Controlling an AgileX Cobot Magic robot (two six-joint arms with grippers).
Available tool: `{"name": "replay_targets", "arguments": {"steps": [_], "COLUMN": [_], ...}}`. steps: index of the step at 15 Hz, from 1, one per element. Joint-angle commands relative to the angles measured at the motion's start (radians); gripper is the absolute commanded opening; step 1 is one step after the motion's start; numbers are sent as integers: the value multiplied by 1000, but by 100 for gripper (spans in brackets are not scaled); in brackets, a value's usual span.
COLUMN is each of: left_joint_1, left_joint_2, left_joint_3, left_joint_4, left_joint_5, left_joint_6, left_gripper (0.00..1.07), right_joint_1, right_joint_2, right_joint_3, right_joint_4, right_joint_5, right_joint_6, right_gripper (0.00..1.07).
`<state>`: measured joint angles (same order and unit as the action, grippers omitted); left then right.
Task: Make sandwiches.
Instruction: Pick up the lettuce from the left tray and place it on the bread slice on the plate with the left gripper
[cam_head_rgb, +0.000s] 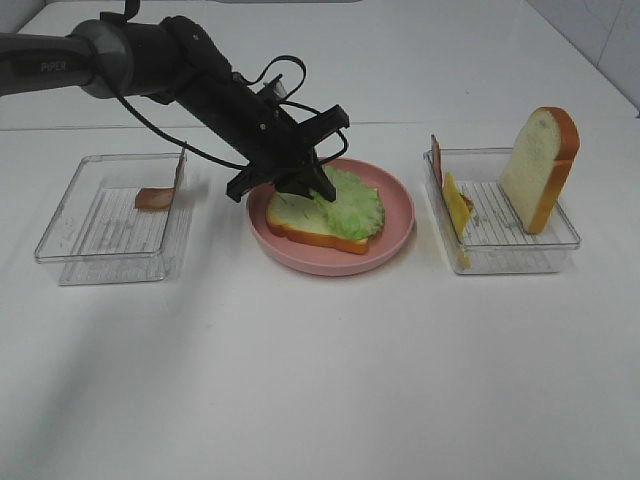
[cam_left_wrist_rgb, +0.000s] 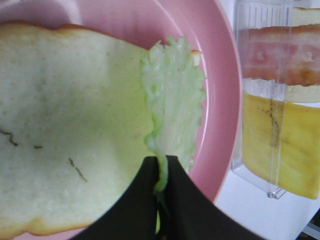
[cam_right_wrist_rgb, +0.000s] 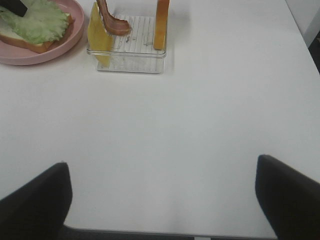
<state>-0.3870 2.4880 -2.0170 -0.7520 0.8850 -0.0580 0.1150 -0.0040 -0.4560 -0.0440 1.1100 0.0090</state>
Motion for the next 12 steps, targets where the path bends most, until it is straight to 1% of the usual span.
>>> {"name": "replay_targets", "arguments": {"steps": [1, 3, 5, 6, 7, 8, 9, 10, 11, 12], "left_joint_1": [-3, -3, -3, -3, -3, -3, -3, -3, -3, -3], "left_joint_2": [-1, -1, -1, -5, -7, -15, -25, -31, -59, -68], "left_joint_3": [-1, -1, -1, -1, -1, -2, -4, -4, -8, -30], "left_joint_4": [37, 49, 50, 50, 51, 53, 59, 63, 120, 157], "left_joint_5": [-4, -34, -31, -26, -26, -24, -21, -18, 13, 50], "left_joint_6": [-9, -9, -9, -15, -15, -13, -18, -25, -61, -88], "left_gripper": [0, 0, 10, 47, 57, 76, 82, 82, 82, 82], "right_joint_1": [-3, -3, -3, -3, -3, -3, -3, -3, -3, -3], "right_joint_2": [-27, -27, -27, -27, -27, -27, -27, -27, -27, -27], "right_joint_3": [4, 4, 4, 4, 4, 4, 4, 4, 4, 4], "right_joint_4": [-3, -3, -3, -3, -3, -3, -3, -3, -3, -3], "right_joint_5": [-10, -10, -10, -10, -10, -10, -10, -10, -10, -10], "right_joint_6": [-9, -9, -9, -9, -9, -9, -9, -9, -9, -9], "right_gripper": [97, 97, 97, 97, 97, 97, 97, 97, 97, 97]}}
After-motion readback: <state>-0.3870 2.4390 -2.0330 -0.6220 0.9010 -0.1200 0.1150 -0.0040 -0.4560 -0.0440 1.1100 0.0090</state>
